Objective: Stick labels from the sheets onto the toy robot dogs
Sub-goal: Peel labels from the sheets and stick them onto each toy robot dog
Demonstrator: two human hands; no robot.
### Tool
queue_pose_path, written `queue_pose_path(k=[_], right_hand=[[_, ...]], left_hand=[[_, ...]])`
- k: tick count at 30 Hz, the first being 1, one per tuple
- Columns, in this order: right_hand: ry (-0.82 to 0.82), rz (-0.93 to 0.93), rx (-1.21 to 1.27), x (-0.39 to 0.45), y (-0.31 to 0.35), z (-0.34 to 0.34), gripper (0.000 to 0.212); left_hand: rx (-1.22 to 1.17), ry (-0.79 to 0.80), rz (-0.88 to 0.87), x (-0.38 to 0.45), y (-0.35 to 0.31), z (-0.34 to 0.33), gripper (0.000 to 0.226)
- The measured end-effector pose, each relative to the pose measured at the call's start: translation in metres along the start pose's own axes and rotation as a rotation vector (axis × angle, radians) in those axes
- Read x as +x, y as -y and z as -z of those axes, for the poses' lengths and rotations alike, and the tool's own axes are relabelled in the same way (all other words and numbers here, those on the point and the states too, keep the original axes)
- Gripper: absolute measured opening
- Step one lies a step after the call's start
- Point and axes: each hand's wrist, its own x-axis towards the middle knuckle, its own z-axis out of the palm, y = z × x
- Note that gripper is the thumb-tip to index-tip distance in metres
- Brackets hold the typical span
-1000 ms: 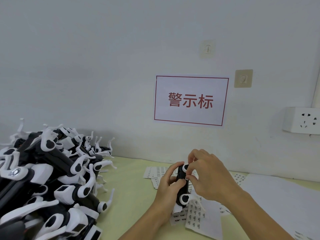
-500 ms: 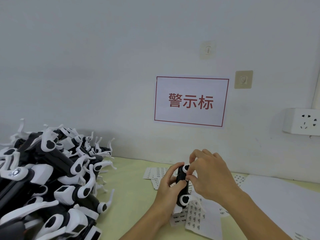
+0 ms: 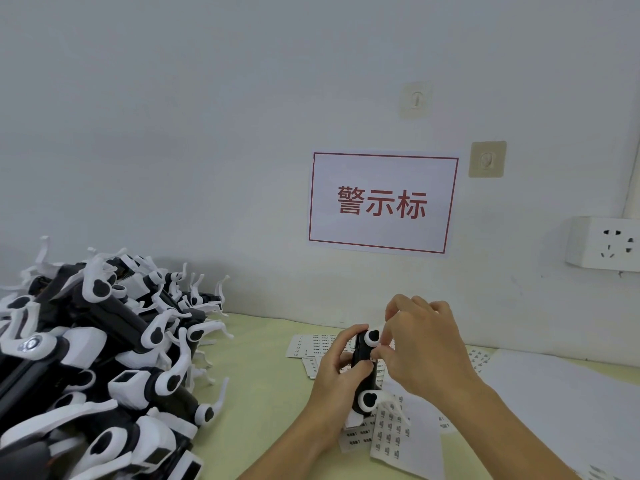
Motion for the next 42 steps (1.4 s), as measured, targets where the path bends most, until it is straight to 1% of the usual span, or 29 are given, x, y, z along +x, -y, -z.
queue_pose_path(k=[3, 6, 8, 10, 13, 18, 20, 22, 25, 28, 31, 37, 42], right_hand=[[0.009, -0.057, 0.044, 0.002, -0.004, 0.001, 0.027], [0.047, -0.087, 0.254, 0.002, -0.012, -0.001, 0.029], [0.056, -0.104, 0.382, 0.001, -0.017, -0.003, 0.024], [0.075, -0.113, 0.473, 0.001, -0.02, -0.006, 0.02], [0.146, -0.098, 0.565, 0.0, -0.019, -0.012, 0.024], [0.216, -0.069, 0.612, -0.003, -0.014, -0.022, 0.028], [0.221, -0.066, 0.627, -0.003, -0.013, -0.023, 0.029], [0.218, -0.078, 0.651, -0.003, -0.012, -0.023, 0.029], [0.207, -0.11, 0.69, -0.002, -0.012, -0.021, 0.026], [0.208, -0.132, 0.725, -0.003, -0.011, -0.02, 0.024], [0.206, -0.143, 0.735, -0.004, -0.011, -0.021, 0.024], [0.198, -0.168, 0.764, -0.002, -0.013, -0.022, 0.024], [0.183, -0.193, 0.813, -0.001, -0.012, -0.022, 0.022]], left_hand=[[-0.016, 0.012, 0.002, 0.001, 0.002, 0.001, 0.054], [-0.05, 0.013, 0.006, 0.001, 0.002, 0.002, 0.052], [-0.071, 0.017, 0.001, 0.002, 0.002, 0.003, 0.05], [-0.079, 0.003, 0.003, 0.003, 0.003, 0.003, 0.046], [-0.085, -0.024, 0.024, 0.006, 0.005, 0.004, 0.044], [-0.129, -0.08, 0.052, 0.01, 0.006, 0.002, 0.042], [-0.146, -0.091, 0.061, 0.011, 0.006, 0.002, 0.038], [-0.174, -0.093, 0.074, 0.012, 0.007, 0.003, 0.029], [-0.216, -0.067, 0.077, 0.012, 0.006, 0.004, 0.026], [-0.212, -0.043, 0.048, 0.01, 0.006, 0.004, 0.035], [-0.2, -0.033, 0.038, 0.011, 0.009, 0.005, 0.035], [-0.269, -0.013, 0.047, 0.011, 0.008, 0.005, 0.044], [-0.223, 0.024, 0.034, 0.006, 0.006, 0.007, 0.045]])
